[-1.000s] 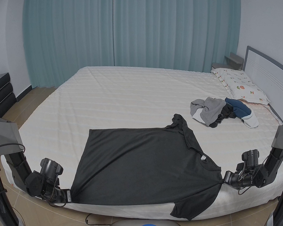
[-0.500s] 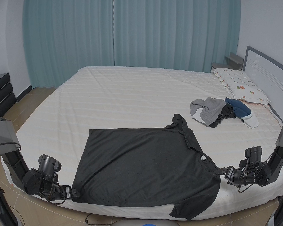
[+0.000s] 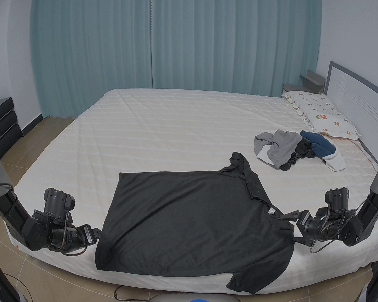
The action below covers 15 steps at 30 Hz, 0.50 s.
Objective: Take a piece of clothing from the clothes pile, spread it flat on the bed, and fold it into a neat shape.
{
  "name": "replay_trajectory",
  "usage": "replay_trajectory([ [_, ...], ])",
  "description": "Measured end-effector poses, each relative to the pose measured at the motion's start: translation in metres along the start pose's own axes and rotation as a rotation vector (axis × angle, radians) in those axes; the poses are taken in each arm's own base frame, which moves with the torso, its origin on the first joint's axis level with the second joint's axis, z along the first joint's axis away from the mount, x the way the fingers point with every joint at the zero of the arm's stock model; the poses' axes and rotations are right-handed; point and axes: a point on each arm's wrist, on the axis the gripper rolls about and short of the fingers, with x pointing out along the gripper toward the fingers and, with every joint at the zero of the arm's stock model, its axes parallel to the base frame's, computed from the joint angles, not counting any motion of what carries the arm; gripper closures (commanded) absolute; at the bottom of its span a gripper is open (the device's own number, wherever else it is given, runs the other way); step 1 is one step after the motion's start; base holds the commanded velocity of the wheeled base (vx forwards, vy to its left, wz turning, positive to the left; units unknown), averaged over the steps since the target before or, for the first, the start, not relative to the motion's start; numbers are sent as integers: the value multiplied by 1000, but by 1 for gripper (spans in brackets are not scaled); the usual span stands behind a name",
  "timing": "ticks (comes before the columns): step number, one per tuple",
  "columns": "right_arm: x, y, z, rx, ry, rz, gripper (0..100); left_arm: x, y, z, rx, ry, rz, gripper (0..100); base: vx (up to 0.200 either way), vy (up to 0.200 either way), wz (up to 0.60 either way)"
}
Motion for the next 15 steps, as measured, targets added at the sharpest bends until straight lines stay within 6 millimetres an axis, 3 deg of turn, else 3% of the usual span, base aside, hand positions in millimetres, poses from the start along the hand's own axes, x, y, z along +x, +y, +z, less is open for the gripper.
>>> replay_trajectory([
  [10,1,2,-1,-4,5,5,0,-2,-6,9,-41,-5,-64,0,0,200,0],
  [15,1,3,-1,-6,5,6,0,-2,-7,9,-44,-5,-67,0,0,0,0],
])
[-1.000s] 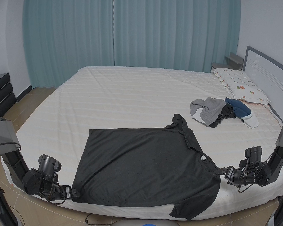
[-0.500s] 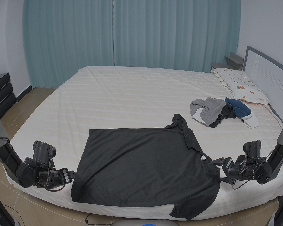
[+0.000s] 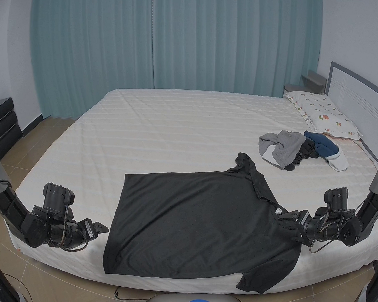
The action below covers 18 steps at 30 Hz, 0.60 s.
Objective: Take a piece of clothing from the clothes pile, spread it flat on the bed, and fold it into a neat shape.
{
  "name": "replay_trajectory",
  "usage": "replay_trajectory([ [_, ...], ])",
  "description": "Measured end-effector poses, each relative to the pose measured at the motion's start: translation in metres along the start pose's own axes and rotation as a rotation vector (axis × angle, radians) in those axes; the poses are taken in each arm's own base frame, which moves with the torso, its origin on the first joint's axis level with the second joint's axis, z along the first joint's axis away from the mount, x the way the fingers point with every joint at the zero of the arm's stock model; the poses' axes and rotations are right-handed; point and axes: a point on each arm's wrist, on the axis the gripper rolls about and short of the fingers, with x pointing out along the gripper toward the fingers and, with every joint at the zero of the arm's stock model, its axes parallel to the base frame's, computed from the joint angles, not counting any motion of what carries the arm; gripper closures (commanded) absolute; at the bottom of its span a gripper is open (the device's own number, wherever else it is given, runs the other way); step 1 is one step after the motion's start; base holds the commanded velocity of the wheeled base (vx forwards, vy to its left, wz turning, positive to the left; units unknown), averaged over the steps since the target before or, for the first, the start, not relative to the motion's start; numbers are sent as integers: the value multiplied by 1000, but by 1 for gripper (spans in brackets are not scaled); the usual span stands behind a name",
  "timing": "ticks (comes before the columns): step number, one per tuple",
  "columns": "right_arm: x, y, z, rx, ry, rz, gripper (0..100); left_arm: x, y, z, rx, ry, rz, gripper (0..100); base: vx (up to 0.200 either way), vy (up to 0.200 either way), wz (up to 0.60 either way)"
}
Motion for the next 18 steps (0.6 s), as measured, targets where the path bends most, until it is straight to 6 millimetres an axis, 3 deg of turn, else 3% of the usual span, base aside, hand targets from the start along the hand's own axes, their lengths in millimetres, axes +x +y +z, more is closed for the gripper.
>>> replay_trajectory([
  [4,0,0,0,0,-1,0,0,0,-2,-2,-2,3,-5,0,0,0,0],
  [16,0,0,1,-1,-2,1,0,4,-23,-2,-70,2,-60,0,200,0,0],
  [18,0,0,0,-2,-1,1,0,6,-25,-1,-85,4,-62,0,0,0,0],
])
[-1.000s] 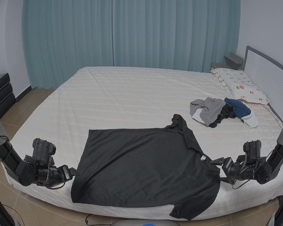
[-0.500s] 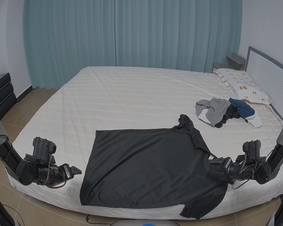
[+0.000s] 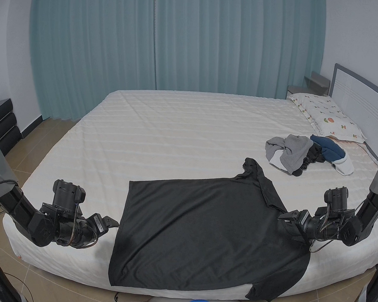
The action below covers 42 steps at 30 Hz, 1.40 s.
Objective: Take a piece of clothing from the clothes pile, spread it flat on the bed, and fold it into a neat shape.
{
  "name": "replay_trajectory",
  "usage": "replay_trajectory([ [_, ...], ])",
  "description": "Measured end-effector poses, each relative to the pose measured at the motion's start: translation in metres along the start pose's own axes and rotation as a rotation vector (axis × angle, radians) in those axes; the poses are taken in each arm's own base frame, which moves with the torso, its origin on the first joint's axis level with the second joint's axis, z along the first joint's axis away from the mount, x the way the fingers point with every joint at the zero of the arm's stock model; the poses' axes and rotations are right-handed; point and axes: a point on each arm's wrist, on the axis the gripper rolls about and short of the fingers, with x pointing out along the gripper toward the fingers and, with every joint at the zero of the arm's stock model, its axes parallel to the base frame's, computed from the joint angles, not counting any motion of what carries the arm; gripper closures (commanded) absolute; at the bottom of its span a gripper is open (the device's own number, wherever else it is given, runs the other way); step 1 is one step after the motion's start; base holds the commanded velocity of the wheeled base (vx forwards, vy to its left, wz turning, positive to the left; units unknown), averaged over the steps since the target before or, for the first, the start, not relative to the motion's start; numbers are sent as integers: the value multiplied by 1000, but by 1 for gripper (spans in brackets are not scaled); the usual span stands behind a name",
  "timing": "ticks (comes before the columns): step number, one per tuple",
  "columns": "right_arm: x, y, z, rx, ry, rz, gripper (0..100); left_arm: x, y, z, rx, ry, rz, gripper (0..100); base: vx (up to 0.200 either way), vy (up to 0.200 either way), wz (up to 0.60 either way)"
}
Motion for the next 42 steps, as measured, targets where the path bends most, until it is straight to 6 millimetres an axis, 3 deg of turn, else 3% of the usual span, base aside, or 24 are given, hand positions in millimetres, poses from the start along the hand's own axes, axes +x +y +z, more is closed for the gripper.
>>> replay_trajectory([
  [11,4,-1,-6,-6,25,-8,0,7,-15,14,-70,-35,-42,0,0,0,0],
  [23,13,-2,-10,-1,-4,29,0,33,-49,55,-71,-127,-130,0,0,0,0],
  [33,17,-3,-9,32,-57,100,0,87,-79,96,-39,-185,-220,0,0,0,0],
  [42,22,-11,-16,18,-83,144,0,150,-80,123,-36,-251,-235,0,0,0,0],
])
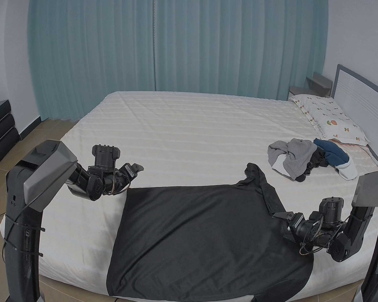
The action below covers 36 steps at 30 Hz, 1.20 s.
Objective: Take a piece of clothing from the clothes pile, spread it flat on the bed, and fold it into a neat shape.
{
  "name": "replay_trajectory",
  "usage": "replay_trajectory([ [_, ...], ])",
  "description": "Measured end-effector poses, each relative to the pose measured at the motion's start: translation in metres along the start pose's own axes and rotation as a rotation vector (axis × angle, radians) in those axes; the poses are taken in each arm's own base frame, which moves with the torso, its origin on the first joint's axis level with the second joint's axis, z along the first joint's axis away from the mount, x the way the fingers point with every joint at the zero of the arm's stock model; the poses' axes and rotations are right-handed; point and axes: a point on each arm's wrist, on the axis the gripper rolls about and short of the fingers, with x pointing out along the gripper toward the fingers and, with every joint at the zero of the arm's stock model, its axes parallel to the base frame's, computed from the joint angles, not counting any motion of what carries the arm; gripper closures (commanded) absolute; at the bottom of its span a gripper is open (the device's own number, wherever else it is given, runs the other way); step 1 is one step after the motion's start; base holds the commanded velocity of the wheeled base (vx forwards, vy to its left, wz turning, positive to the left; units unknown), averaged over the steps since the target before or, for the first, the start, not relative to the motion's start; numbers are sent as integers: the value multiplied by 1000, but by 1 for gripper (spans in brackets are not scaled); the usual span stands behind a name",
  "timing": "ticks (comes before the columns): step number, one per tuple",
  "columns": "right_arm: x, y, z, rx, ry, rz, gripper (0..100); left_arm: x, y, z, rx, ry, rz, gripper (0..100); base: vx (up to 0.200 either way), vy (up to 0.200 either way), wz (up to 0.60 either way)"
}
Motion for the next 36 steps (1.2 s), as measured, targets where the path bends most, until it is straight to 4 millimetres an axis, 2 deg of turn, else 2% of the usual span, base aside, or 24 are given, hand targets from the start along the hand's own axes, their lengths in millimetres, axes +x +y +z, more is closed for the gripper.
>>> replay_trajectory([
  [6,1,-8,-8,-7,6,3,0,27,17,-7,4,-36,8,0,0,0,0],
  [13,3,-13,-12,-2,23,-16,0,38,30,-16,1,-19,31,0,0,0,0],
  [14,3,-13,-12,-1,24,-16,0,39,31,-17,1,-17,32,100,0,0,0],
  [26,3,-14,-12,4,25,-19,0,40,32,-21,5,-12,46,100,0,0,0],
  [36,3,-14,-11,6,21,-16,0,43,27,-9,27,-168,13,100,0,0,0],
])
